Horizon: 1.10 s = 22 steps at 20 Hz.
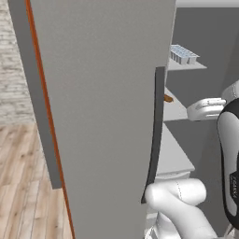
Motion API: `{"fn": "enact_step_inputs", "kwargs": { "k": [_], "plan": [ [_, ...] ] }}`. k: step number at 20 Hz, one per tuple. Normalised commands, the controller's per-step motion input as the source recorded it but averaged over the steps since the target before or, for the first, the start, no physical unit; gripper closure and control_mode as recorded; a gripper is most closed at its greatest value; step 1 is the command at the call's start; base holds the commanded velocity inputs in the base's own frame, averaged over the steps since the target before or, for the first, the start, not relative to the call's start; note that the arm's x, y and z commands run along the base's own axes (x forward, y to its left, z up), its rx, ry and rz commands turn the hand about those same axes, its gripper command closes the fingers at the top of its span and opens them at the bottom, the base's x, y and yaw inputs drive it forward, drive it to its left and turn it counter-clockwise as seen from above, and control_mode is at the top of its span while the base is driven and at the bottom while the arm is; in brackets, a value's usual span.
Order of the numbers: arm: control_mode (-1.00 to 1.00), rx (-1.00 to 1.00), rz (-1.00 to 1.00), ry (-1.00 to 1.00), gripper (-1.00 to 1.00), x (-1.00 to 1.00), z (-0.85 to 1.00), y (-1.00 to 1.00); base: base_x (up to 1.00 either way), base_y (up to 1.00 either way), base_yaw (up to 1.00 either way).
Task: Open the freezer door, pick up the ice cube tray from the freezer, and place it on the dining counter.
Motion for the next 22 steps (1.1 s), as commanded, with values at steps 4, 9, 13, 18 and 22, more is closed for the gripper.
{"fn": "enact_step_inputs", "kwargs": {
  "k": [4,9,13,18,22],
  "plan": [
    [1.0,0.0,0.0,0.0,-1.0,0.0,0.0,0.0,0.41,-0.49,0.0],
    [1.0,0.0,0.0,0.0,-1.0,0.0,0.0,0.0,0.5,-0.48,0.0],
    [1.0,0.0,0.0,0.0,-1.0,0.0,0.0,0.0,0.57,-0.22,0.0],
    [1.0,0.0,0.0,0.0,-1.0,0.0,0.0,0.0,0.64,-0.12,0.0],
    [-1.0,0.01,0.0,0.0,-1.0,0.28,0.0,-0.03,0.1,-0.01,0.0]
  ]
}}
